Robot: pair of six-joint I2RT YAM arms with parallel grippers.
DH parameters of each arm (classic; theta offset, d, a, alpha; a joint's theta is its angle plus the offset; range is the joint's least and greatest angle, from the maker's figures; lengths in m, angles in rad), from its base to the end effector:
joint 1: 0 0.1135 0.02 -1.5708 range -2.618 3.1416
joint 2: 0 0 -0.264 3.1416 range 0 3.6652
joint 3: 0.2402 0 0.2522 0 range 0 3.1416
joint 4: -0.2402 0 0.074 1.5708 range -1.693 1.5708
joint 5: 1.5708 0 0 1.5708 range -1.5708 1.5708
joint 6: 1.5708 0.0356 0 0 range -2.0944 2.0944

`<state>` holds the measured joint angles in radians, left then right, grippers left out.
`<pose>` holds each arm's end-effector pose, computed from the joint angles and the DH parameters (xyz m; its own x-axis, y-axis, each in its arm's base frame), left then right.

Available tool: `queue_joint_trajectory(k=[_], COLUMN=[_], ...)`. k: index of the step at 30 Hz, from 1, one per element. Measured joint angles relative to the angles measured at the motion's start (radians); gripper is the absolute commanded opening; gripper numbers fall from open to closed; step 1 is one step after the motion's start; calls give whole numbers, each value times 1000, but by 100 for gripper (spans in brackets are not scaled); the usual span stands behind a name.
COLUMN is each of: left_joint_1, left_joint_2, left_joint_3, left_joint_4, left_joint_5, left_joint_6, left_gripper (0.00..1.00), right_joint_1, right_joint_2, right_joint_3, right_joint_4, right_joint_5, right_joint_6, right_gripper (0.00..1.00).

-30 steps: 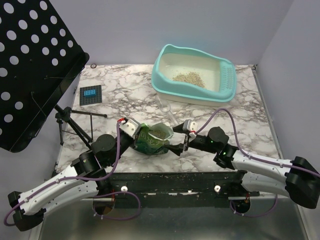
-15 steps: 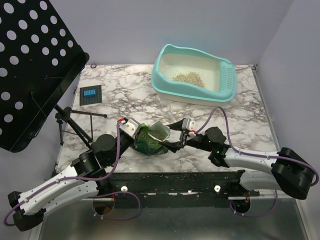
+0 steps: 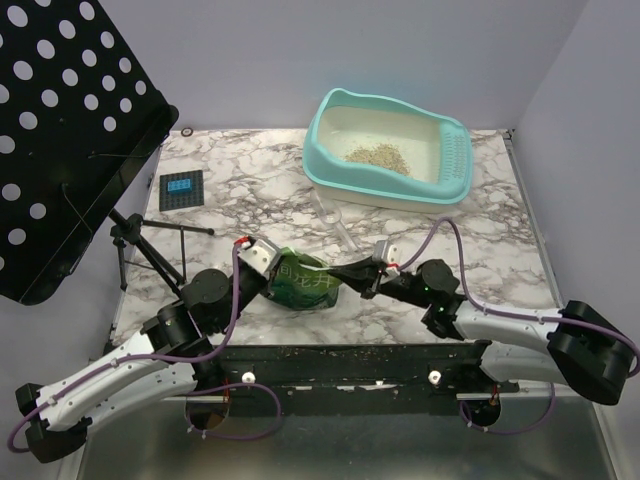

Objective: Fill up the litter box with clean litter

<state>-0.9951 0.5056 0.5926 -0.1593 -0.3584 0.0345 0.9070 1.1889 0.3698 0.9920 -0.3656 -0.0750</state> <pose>0.0839 -0.1064 0.3147 -0.0188 0.0883 -0.9959 0.5961 0.8007 0.0597 0.1368 0.1956 0.2390 0.1771 0.1128 -0.9777 -0.9420 0.3073 -0.1351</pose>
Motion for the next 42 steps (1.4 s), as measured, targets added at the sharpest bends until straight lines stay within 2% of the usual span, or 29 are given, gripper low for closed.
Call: queue_joint_trajectory(k=[3,5,6,8,11,14,18,21,25,30,34,38,42], left_joint_1=[0,0,0,0,0,1,1,1,1,5,10,25,109], left_joint_2=[-5,-6,-4,1,18,44,98,118,79,-50,-160,-155,-9], left_joint_3=[-3,-10,-12,-12,-5,15,20,-15,-115,-235,-314,-344,-313], left_joint_4=[5,18,23,37,80,118,164,224,282,331,391,466,517], left_joint_5=[22,49,75,118,214,298,370,354,219,5,-60,-21,186], left_joint_6=[0,1,2,-2,-3,-11,-37,-49,-68,-98,-112,-114,-140], left_gripper=[0,21,27,36,58,69,73,74,75,77,83,85,85], right_joint_1=[-13,-27,-39,-74,-170,-261,-307,-313,-314,-314,-314,-314,-314], right_joint_2=[-35,-55,-67,-99,-161,-248,-380,-467,-579,-667,-691,-687,-686], right_joint_3=[-28,-45,-54,-76,-96,-96,-95,-95,-95,-95,-95,-95,-95], right_joint_4=[-5,-7,-7,-12,-64,-167,-317,-418,-552,-656,-689,-689,-688], right_joint_5=[10,10,10,9,-6,-40,-68,-72,-66,-43,-40,-44,-54], right_joint_6=[8,29,45,79,139,187,214,221,222,229,238,257,274], right_gripper=[0,0,0,0,0,0,0,0,0,0,0,0,0])
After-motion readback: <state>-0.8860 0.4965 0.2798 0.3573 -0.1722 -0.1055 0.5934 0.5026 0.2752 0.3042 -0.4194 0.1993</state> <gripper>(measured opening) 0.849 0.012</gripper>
